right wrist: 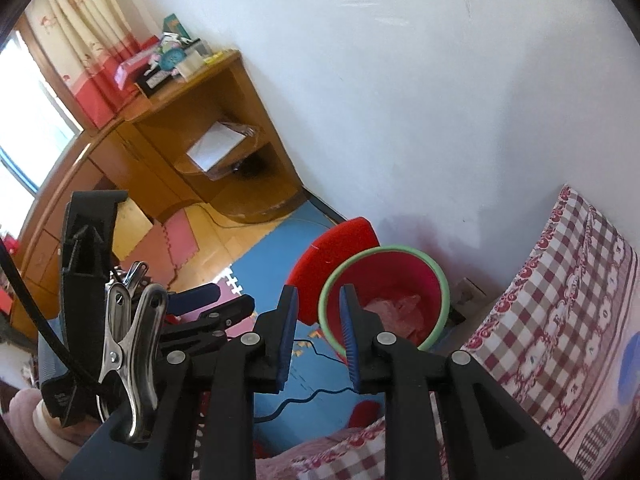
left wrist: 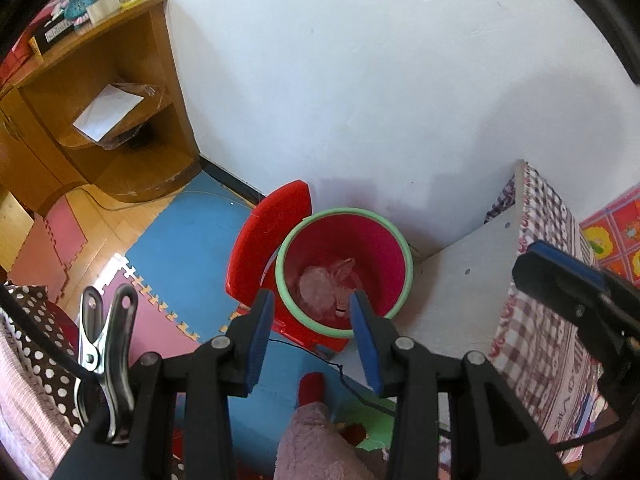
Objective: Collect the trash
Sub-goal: 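Move both tools from the bucket back over the trash pile on the bed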
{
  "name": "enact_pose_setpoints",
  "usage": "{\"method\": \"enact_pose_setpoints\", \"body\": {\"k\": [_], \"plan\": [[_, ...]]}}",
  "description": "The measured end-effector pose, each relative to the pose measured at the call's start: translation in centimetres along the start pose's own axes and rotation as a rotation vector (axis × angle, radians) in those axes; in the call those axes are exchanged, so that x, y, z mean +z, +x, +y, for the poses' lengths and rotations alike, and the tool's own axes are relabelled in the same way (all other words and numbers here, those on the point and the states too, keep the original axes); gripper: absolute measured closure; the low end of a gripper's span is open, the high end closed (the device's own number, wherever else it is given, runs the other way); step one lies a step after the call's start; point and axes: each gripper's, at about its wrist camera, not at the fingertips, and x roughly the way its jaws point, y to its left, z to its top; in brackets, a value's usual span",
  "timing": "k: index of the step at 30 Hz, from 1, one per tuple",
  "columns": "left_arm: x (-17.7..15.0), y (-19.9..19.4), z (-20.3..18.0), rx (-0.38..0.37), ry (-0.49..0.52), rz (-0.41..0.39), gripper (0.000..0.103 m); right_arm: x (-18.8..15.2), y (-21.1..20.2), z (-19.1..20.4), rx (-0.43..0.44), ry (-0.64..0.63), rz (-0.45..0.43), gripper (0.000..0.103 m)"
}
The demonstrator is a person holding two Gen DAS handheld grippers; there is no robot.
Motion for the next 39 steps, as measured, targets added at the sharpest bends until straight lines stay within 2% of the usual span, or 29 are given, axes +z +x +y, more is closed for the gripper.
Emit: {"method": "enact_pose_setpoints", "body": {"k": [11,20,28,39], "plan": [[-2.5,-5.0,-2.6,0.001,0.016,-0.025,0.062,-2.8,-5.5,0.5,0.059,-0.016,-0.057,0.081],[-5.7,-8.1,-6.0,0.002,0.050,-0.050,0.062,-6.6,-9.9,-0.4,0.096,0.005,-0.091,0.081],[-8.4,-10.0,-9.5,-0.023,0.091,-0.053,0.062,-9.6,-13.3,-1.8,0.095,0.025,-0.122,0.081],[-11.8,-11.0,-15.0,-0.068,0.199,-0.039,0.062,-14.0,-17.1,-5.3,0.048,0.092,-0.161,0.081]]}}
